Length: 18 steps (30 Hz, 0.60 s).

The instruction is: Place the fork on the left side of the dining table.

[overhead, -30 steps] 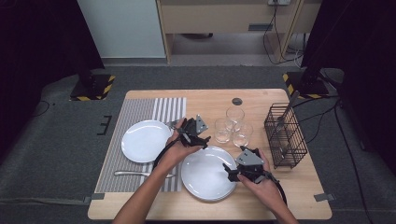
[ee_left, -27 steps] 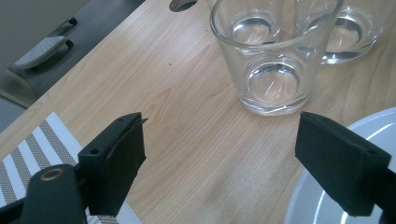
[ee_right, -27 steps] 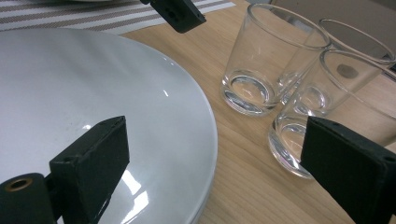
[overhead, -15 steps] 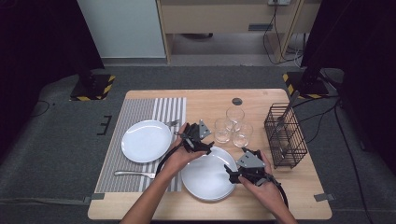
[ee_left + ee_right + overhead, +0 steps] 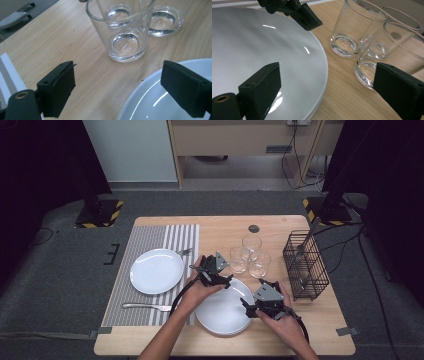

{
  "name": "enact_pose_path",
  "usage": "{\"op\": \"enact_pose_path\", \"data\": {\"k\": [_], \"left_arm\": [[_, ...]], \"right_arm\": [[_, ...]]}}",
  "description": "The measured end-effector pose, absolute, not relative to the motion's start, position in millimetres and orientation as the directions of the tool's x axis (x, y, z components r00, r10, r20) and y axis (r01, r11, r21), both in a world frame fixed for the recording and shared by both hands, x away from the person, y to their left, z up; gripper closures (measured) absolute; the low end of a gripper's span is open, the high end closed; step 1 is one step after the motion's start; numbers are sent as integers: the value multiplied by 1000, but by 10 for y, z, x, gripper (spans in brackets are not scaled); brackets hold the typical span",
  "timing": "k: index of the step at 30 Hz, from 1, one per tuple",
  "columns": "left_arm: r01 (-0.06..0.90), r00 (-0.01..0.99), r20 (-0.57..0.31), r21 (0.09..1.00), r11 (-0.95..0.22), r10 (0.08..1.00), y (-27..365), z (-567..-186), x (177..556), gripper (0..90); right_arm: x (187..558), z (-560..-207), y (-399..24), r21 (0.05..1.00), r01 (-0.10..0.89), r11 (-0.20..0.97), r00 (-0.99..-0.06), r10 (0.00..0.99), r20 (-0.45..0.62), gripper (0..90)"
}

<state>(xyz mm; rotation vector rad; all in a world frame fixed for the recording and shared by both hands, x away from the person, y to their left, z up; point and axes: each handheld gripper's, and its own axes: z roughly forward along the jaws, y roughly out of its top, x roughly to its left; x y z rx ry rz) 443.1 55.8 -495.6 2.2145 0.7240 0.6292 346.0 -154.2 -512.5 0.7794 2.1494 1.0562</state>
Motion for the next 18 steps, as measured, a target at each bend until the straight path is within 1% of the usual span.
{"op": "enact_pose_path", "data": {"k": [8,18], "left_arm": [[308,728,209,751,-584,653,511,-4969,4449,112],[331,726,164,768,-548,668,472,-4985,4506,99]], "right_arm": [[3458,-5127,-1556,829,234,508,-638,724,-264,79],[3454,-5123,-1564,830,236,505,-636,726,-261,79]]}}
